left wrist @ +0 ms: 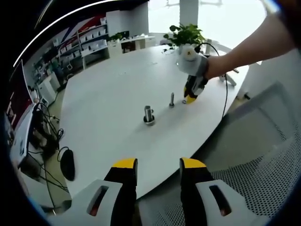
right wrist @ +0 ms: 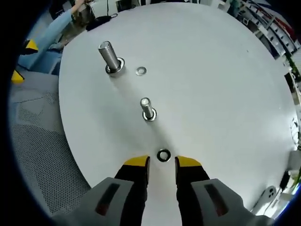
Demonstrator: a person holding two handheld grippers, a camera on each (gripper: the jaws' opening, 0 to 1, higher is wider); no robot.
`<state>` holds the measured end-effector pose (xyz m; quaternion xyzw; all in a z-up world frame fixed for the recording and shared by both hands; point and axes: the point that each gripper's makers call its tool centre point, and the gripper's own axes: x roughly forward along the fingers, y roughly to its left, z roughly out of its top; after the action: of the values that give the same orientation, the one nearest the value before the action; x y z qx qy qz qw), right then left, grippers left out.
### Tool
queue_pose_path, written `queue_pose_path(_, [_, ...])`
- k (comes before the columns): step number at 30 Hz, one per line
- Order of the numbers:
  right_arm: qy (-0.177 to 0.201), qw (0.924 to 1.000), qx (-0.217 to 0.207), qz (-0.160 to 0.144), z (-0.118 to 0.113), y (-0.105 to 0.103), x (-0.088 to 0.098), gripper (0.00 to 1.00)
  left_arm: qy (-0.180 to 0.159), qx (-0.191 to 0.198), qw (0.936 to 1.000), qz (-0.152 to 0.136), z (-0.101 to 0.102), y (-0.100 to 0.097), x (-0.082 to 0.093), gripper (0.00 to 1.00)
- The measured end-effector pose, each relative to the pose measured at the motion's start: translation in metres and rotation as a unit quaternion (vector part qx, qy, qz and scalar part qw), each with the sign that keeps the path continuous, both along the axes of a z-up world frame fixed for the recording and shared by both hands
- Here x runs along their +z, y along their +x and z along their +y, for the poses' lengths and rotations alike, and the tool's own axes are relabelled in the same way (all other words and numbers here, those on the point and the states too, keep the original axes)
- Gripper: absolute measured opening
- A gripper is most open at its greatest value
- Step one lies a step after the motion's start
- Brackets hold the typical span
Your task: Place the washer onto the threaded stud by aligning its center hole with the stud, sliding it down to the base, and recovering from edge contact or off-axis alignment until the washer reaches the visible bottom stop.
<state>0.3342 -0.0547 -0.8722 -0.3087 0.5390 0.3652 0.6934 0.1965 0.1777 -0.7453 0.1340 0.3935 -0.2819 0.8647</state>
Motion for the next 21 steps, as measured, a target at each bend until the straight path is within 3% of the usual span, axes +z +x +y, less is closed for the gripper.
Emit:
queue_pose_path(5, [-0.011, 0.9998, 0.011, 0.012, -0.0017, -0.0031, -0.0079, 0.24, 0.001, 0.0, 1.0, 0.0, -0.0002, 0.0, -0.0001, 0.34])
queue_pose_path(11, [0.0, 0.9999, 0.012, 0.008, 0.0036, 0.0001, -0.0074, 0.21, 0.0, 0.002, 1.0, 0.001, 0.0003, 0.0005, 0.0, 0.34])
queue_pose_path(21, [-0.029, 0.9962, 0.077, 0.029, 0.002, 0.0014, -0.0083, 0.17, -0.001, 0.0, 1.0, 0.002, -0.0006, 0.0006, 0.0001, 0.34])
